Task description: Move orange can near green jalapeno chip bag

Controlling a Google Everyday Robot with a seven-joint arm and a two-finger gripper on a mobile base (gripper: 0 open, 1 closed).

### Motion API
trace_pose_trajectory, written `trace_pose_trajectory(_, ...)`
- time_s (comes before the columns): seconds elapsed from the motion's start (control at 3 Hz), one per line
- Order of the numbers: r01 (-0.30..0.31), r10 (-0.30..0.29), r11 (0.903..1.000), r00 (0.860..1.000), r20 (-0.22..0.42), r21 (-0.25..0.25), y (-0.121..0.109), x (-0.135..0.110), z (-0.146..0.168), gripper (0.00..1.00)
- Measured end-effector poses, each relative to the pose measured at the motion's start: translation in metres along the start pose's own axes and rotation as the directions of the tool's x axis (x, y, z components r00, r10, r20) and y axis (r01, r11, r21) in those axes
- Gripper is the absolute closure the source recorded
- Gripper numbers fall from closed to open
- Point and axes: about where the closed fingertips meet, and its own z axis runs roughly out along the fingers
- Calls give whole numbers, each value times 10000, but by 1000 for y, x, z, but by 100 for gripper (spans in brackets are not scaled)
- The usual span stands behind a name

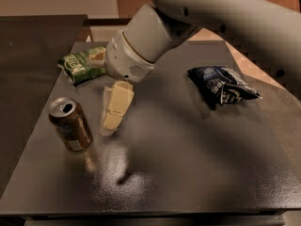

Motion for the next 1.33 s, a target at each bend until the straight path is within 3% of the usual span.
trace_pose_trajectory(1.0, 253, -246, 9921, 9997, 73, -1229, 10, -17, 50, 0)
trace_pose_trajectory(1.33, 197, -190, 9894, 9998, 65, -1442, 12, -17, 57, 18)
